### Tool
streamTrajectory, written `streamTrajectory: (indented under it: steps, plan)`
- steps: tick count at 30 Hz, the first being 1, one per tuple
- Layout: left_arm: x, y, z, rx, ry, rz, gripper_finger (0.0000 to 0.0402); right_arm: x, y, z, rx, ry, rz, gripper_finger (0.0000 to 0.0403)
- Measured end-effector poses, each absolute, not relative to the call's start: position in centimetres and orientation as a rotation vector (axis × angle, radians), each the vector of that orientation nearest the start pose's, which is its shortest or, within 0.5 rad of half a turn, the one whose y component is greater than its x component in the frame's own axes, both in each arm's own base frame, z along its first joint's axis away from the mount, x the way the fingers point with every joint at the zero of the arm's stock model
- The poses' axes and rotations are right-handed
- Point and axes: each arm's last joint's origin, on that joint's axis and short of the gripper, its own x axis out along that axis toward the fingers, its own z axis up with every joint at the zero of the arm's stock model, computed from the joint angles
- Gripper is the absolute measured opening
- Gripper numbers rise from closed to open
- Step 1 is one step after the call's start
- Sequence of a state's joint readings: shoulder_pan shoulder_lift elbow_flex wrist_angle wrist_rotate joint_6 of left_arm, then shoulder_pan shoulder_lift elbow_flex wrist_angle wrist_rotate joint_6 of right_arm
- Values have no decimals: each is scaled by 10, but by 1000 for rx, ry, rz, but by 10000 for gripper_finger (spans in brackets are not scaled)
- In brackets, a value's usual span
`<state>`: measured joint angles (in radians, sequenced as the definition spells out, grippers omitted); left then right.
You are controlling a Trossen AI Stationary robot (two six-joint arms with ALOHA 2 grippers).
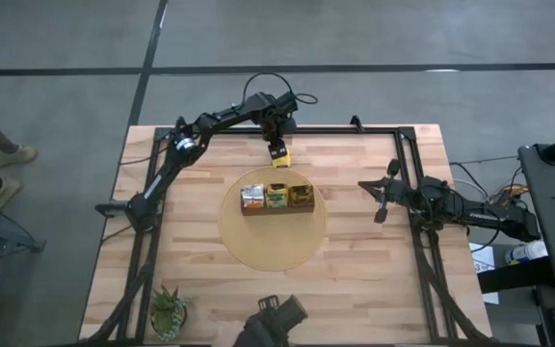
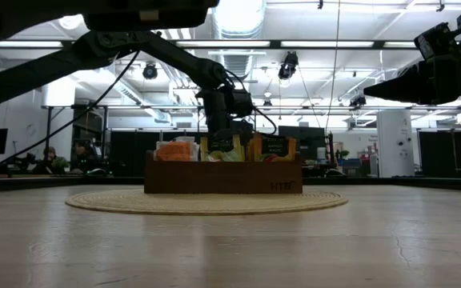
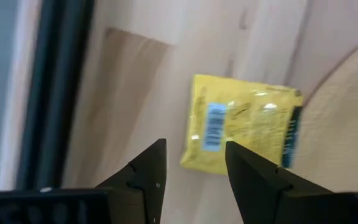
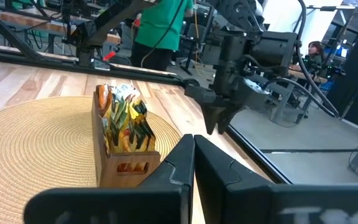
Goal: Pick & Place Tea
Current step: Put the yellow tea bag into the wooden organizer
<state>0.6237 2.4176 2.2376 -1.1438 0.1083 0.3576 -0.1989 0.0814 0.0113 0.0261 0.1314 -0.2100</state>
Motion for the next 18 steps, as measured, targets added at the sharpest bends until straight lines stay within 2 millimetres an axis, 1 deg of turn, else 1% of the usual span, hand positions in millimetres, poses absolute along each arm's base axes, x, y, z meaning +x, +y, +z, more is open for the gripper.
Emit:
streamTrajectory:
  steps: [2, 7, 11, 18]
  plan:
    - [404, 282, 199, -188, 1289, 199, 158, 99, -24, 163, -207, 79, -325, 9]
    - [405, 276, 187, -199, 1319, 185, 158, 99, -24, 163, -207, 79, -325, 9]
    - [403, 275, 175, -205, 1341, 198, 158, 99, -24, 163, -207, 78, -325, 9]
    - [402, 274, 166, -208, 1341, 201, 154, 99, -24, 163, -207, 78, -325, 9]
